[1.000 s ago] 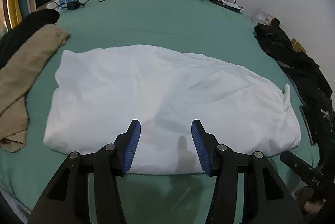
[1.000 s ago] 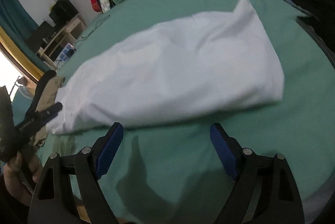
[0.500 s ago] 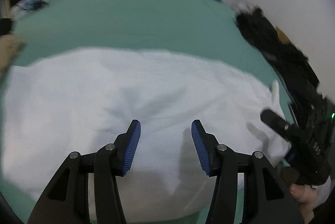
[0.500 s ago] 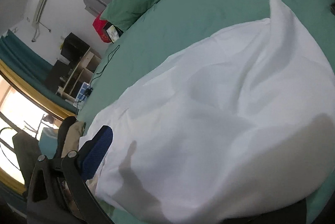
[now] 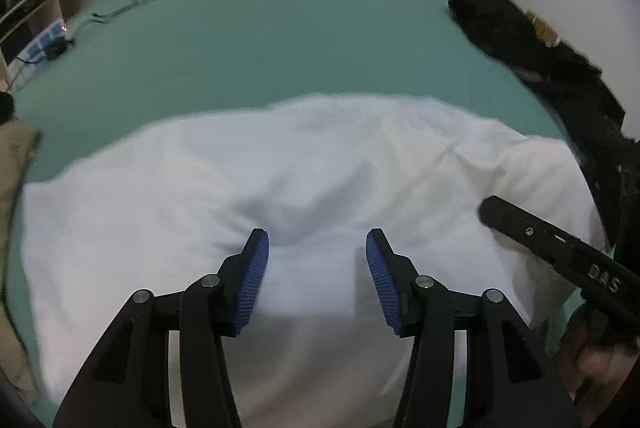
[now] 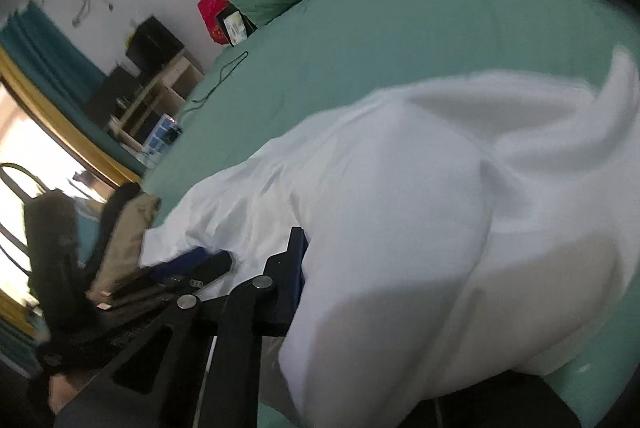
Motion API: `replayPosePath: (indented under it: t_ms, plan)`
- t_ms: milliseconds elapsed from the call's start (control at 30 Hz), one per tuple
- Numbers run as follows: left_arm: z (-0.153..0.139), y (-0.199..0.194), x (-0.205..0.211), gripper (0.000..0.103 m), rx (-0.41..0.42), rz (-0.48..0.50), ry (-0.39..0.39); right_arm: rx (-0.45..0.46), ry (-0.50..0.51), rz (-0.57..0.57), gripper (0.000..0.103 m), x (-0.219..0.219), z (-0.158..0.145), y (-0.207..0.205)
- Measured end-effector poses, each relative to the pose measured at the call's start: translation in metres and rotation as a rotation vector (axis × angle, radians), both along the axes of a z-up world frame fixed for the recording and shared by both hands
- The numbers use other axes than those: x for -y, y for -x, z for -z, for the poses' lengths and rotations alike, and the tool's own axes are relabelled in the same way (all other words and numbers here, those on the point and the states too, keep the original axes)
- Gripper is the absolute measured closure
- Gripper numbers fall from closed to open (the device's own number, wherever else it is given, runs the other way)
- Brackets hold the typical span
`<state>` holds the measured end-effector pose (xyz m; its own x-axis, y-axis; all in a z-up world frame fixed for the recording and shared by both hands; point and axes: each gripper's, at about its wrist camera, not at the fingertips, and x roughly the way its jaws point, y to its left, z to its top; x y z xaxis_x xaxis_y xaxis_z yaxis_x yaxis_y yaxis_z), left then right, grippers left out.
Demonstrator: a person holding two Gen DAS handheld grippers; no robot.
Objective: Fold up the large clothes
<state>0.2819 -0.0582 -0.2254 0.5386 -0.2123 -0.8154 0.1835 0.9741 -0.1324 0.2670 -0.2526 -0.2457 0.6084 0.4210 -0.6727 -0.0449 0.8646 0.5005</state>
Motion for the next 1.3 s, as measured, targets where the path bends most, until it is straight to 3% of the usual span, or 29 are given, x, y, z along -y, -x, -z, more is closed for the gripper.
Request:
replayPosePath:
  t_ms: [100, 267, 400, 600, 667, 733, 800, 867, 933, 967, 1100, 1300]
  plan:
    - [-0.017, 0.009, -0.041, 0.049, 0.051, -0.040, 0.000, 0.017, 0.149, -0.018, 0.088, -0.017, -0.019, -0.002]
    - [-0.035, 0.027, -0.127, 0.049, 0.142, -0.191, -0.032, 0.022, 0.405, -0.028, 0.088, -0.055, -0.045, -0.007]
    - [-0.018, 0.028, -0.167, 0.049, 0.135, -0.208, -0.036, 0.042, 0.575, -0.102, 0.088, -0.105, -0.062, -0.014]
    - [-0.012, 0.022, -0.190, 0.049, 0.064, -0.167, -0.052, 0.058, 0.769, -0.264, 0.087, -0.186, -0.050, -0.018]
    - [-0.017, 0.021, -0.195, 0.049, 0.074, -0.175, -0.029, 0.040, 0.762, -0.320, 0.086, -0.211, -0.040, -0.019]
    - [-0.022, 0.021, -0.208, 0.049, 0.066, -0.200, 0.001, -0.002, 0.769, -0.383, 0.074, -0.233, -0.028, -0.020]
    - [-0.027, 0.023, -0.219, 0.049, 0.100, -0.236, -0.030, -0.033, 0.770, -0.457, 0.067, -0.258, -0.017, -0.014]
    - [-0.030, 0.024, -0.228, 0.049, 0.108, -0.277, -0.096, -0.024, 0.752, -0.530, 0.053, -0.275, -0.011, -0.004]
    - [-0.031, 0.026, -0.238, 0.049, 0.095, -0.307, -0.069, -0.001, 0.680, -0.616, 0.030, -0.285, -0.011, 0.009]
    - [-0.032, 0.026, -0.243, 0.049, 0.087, -0.317, -0.037, 0.010, 0.655, -0.642, 0.027, -0.287, -0.012, 0.015]
    - [-0.038, 0.031, -0.251, 0.049, 0.088, -0.332, 0.001, 0.046, 0.585, -0.670, 0.025, -0.280, -0.021, 0.036]
    - [-0.038, 0.028, -0.247, 0.049, 0.074, -0.314, -0.006, 0.144, 0.329, -0.470, 0.025, -0.228, -0.068, 0.053]
